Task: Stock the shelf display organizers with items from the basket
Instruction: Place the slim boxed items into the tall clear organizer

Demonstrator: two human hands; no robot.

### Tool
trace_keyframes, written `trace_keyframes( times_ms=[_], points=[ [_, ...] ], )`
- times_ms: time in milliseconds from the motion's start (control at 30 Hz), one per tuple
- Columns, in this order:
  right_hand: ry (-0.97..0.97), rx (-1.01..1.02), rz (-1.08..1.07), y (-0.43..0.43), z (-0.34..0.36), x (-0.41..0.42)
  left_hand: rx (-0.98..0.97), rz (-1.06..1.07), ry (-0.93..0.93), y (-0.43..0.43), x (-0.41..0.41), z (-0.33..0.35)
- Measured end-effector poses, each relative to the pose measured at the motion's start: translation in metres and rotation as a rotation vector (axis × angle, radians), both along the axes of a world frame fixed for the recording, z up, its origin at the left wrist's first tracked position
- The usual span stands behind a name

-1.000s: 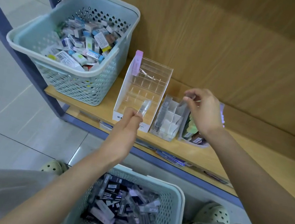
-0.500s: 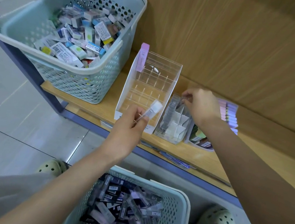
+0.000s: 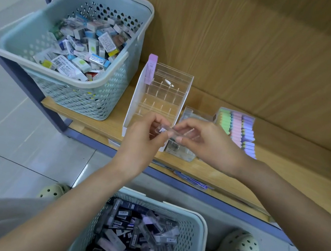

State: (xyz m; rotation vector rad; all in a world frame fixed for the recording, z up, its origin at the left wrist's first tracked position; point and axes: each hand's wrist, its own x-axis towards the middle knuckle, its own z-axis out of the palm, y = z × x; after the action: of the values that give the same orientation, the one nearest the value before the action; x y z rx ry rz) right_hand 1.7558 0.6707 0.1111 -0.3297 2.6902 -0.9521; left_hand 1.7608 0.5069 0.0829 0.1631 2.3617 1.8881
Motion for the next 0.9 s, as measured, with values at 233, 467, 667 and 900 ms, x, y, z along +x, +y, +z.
trace_keyframes(
  times_ms=[233, 467, 667, 900],
  points=[
    [-0.105, -0.139, -0.085, 0.004, 0.012, 0.028, 0.036, 0.006, 0.120, 0.014, 0.009, 0.017],
    [-0.026, -0.608, -0.425, 0.030, 0.031, 0.023, 0.028, 0.007, 0.170, 0.020, 0.001, 0.017],
    [0.359, -0.132, -0.469, 0.055, 0.024, -0.008, -0.350, -0.158, 0.204, 0.027, -0.018, -0.019],
    [0.293, 0.262, -0.261, 0.047, -0.011, -0.045, -0.714, -0.400, 0.503, 0.025, -0.022, -0.057]
  ],
)
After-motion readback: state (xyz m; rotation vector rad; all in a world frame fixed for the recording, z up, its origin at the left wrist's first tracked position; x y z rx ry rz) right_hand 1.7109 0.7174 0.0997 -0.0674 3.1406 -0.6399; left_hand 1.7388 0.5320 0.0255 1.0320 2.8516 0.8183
